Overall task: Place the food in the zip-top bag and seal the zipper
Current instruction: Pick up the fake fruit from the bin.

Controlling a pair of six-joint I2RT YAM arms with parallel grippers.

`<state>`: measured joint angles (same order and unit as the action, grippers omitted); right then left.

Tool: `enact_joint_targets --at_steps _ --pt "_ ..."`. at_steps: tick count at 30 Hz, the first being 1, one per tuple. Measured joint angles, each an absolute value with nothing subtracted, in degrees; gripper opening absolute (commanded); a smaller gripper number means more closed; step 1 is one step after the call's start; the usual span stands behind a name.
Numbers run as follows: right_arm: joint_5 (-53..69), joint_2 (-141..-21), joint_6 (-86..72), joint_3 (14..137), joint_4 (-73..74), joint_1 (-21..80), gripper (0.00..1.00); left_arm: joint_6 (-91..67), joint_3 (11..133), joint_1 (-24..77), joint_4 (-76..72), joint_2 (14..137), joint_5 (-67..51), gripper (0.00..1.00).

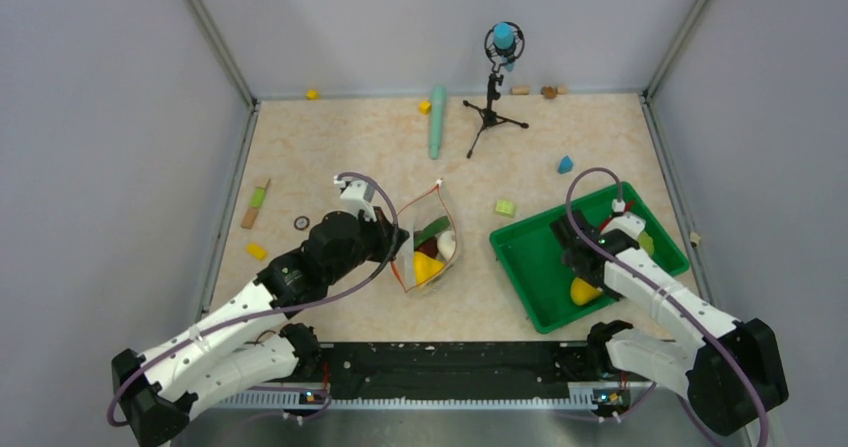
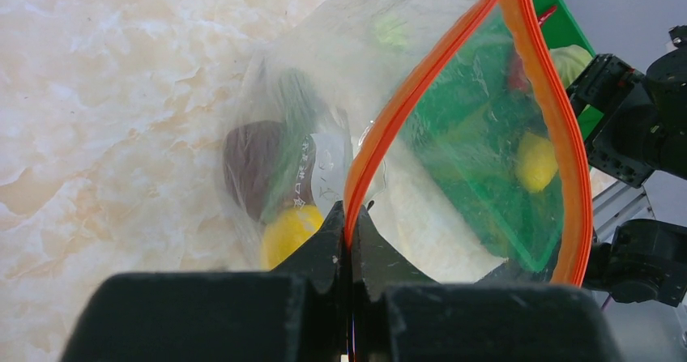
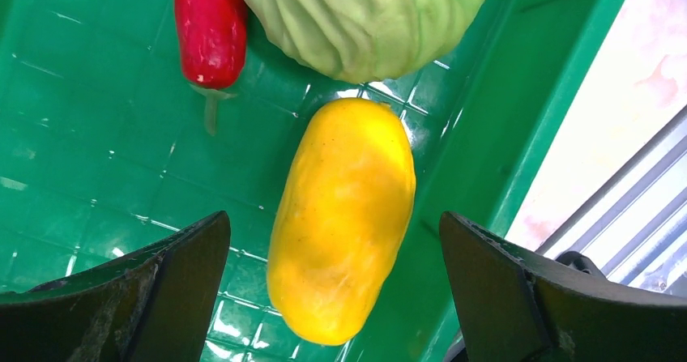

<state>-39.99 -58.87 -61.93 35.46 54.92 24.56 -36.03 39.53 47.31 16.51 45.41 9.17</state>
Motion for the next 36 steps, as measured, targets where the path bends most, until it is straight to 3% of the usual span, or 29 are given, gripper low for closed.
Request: enact_joint_targets --at_steps 14,23,25,31,36 --pt "-27.8 -55.1 -53.7 30.0 43.9 24.6 0.98 -36.1 39.5 47.3 16.3 46.4 9.2 0.00" --pt "-25.7 -54.0 -51.8 28.8 39.8 24.6 0.90 -36.1 39.5 47.3 16.3 46.4 8.4 0.00" --pt "-25.7 -54.8 -51.8 27.9 39.1 24.6 0.82 -36.1 39.5 47.3 16.3 46.4 8.3 0.00" --pt "-26.3 -57.5 -52.6 26.5 37.5 24.6 0.36 -36.1 39.5 47.3 16.3 46.8 8.2 0.00" --pt "-26.9 -56.1 -52.0 26.5 36.2 24.6 0.22 -36.0 39.5 47.3 16.3 46.8 8.1 0.00"
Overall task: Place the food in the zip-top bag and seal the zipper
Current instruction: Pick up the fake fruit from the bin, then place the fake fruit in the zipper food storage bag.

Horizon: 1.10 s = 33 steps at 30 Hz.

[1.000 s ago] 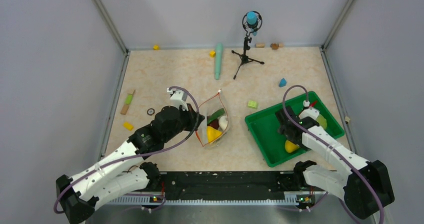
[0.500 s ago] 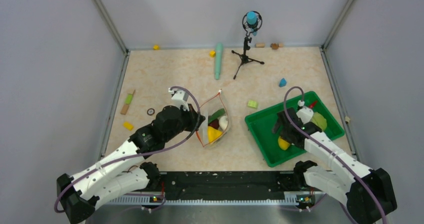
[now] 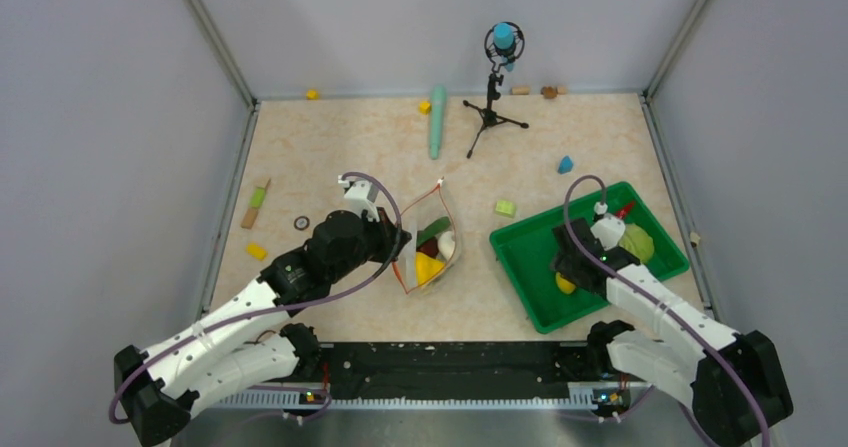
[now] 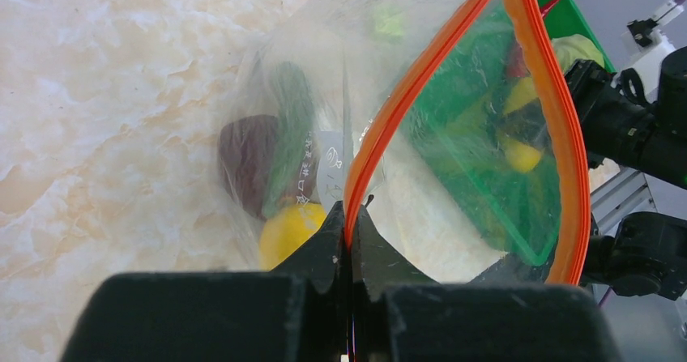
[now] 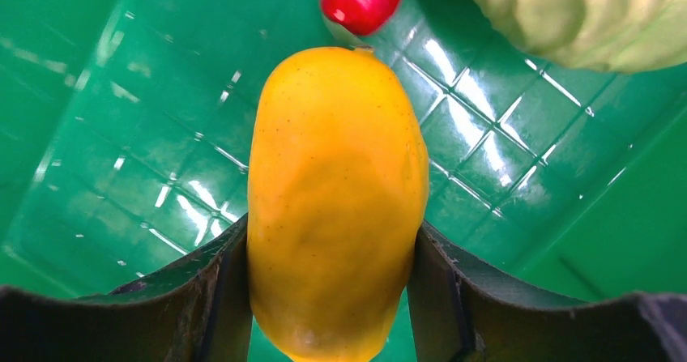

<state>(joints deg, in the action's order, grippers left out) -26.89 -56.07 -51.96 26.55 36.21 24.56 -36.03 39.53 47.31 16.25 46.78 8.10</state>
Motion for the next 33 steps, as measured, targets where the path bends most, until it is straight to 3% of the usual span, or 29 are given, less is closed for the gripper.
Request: enact_joint_targets --at_steps 12,19,26,33 --pt "-18.5 -36.6 -41.1 32.7 30.1 24.6 0.14 -36.0 39.5 47.3 16.2 46.8 7.9 0.00" --pt "-4.3 -32.3 -37.0 37.4 20.3 24.6 0.12 -36.0 39.5 47.3 15.9 46.9 7.7 0.00" --pt "16.6 -41.8 -36.8 40.7 3.7 25.5 0.12 -36.0 39.5 47.3 15.4 48.8 6.8 0.00" --pt "18.7 -54.6 -33.8 46.0 -5.6 40.5 0.16 -36.0 39.5 47.3 15.4 48.8 6.8 0.00"
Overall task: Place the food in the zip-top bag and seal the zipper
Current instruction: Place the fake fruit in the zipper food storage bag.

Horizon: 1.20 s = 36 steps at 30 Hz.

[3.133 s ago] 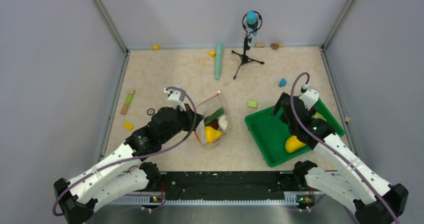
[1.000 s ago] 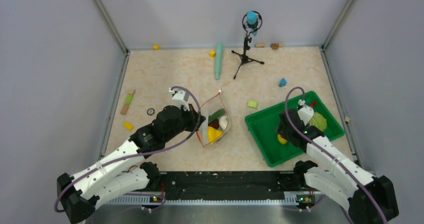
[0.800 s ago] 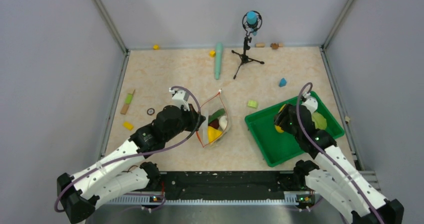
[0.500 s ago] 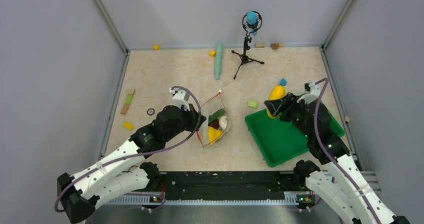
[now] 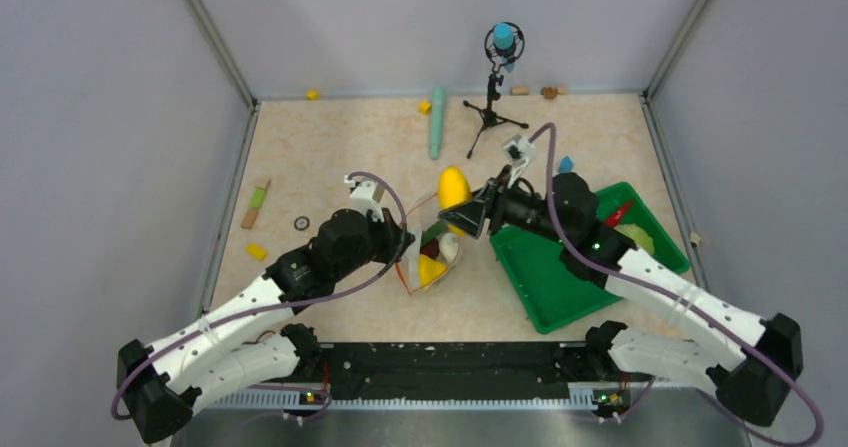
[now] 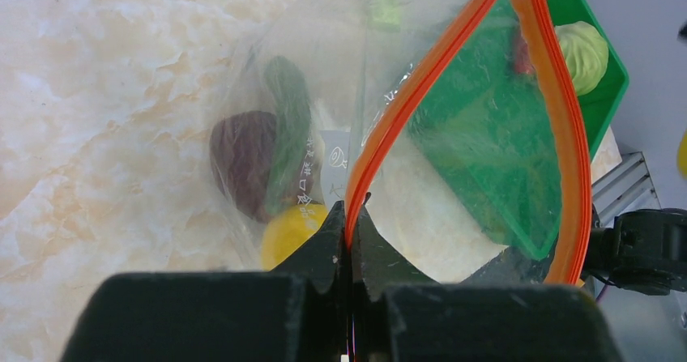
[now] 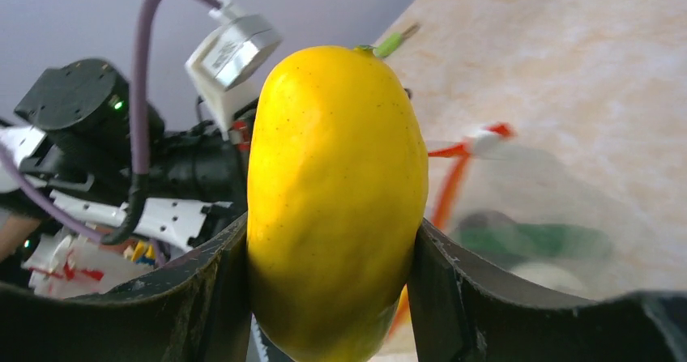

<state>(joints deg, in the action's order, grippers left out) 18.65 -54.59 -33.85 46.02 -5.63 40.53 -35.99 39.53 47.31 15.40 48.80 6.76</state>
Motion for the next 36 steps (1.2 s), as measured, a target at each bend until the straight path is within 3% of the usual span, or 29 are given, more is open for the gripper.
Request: enact_joint_targets --at_steps 8,19,29,36 --pt "14.4 -66.2 -27.4 50.0 -12.4 53.6 0.24 -36.0 39.5 47.3 15.4 48.8 6.8 0.00" --pt "9.6 -69.4 -25.4 50.0 -12.8 53.9 0.51 -36.0 39.5 47.3 15.4 48.5 6.9 0.00" --pt "8.7 -67.6 -24.8 49.6 -12.9 53.9 0.65 -36.0 39.5 47.3 15.4 48.5 6.9 0.00" --pt "9.1 -67.4 -24.5 49.4 -13.6 53.9 0.87 -36.0 39.5 47.3 15.5 47.7 7.1 0.00"
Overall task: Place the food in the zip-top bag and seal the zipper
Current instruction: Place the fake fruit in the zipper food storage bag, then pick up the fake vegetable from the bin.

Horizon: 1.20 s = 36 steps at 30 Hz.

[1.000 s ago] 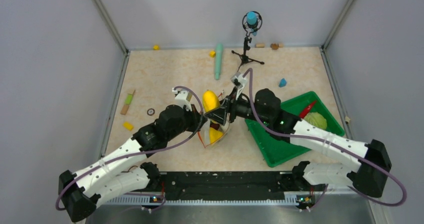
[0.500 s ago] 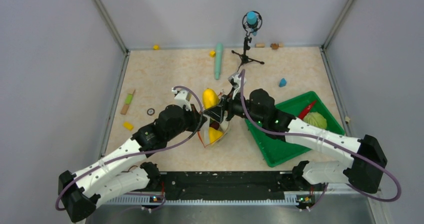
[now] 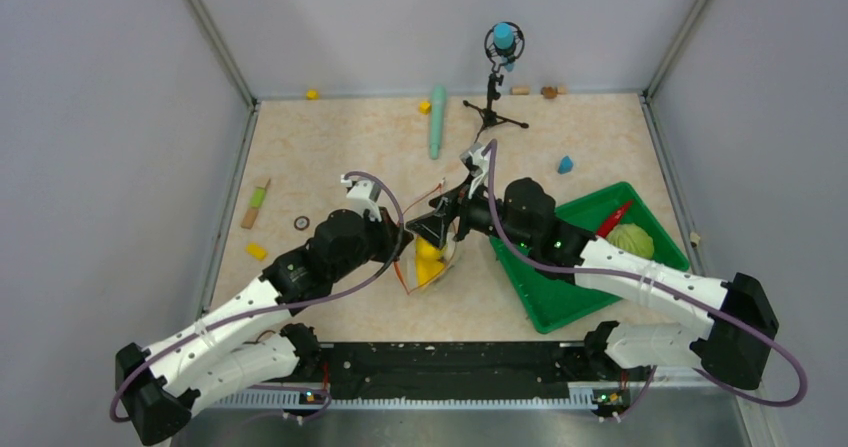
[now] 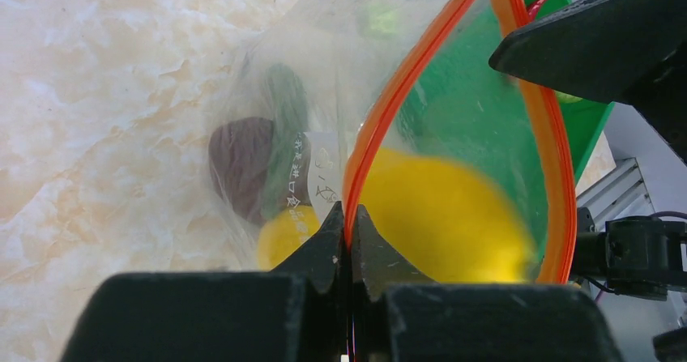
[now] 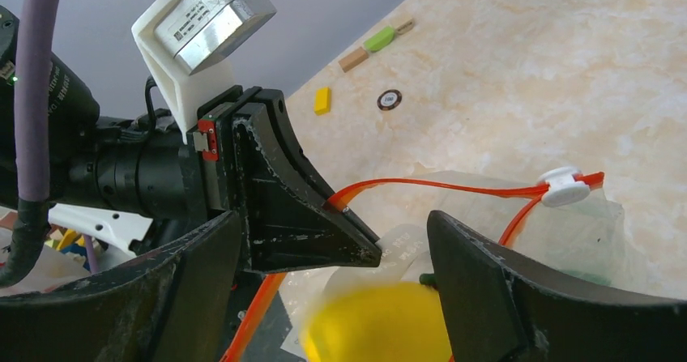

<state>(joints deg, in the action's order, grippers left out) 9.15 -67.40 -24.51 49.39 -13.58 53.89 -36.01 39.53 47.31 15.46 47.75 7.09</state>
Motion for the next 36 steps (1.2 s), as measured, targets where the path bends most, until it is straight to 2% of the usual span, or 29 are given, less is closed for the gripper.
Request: enact_joint_targets --at_steps 9,13,22,31,36 --pt "9.5 -67.4 -24.5 49.4 -13.7 53.9 0.91 -36.0 39.5 47.3 15.5 47.4 7.3 0.00" --pt "9.0 -67.4 -24.5 49.5 -12.6 53.9 0.99 -36.0 39.5 47.3 15.5 47.1 7.4 0.00" --pt "5.1 -64.2 -24.4 49.6 -7.1 53.9 0.99 -36.0 39.5 47.3 15.5 46.9 8.0 0.00" --pt "-7.9 -58.2 -24.5 49.6 0.7 53.1 0.99 -36.0 39.5 47.3 15.5 47.0 8.0 0.00" --pt "-17.1 -56.0 -28.6 50.0 9.8 43.7 0.99 -36.0 39.5 47.3 15.5 47.0 7.9 0.00"
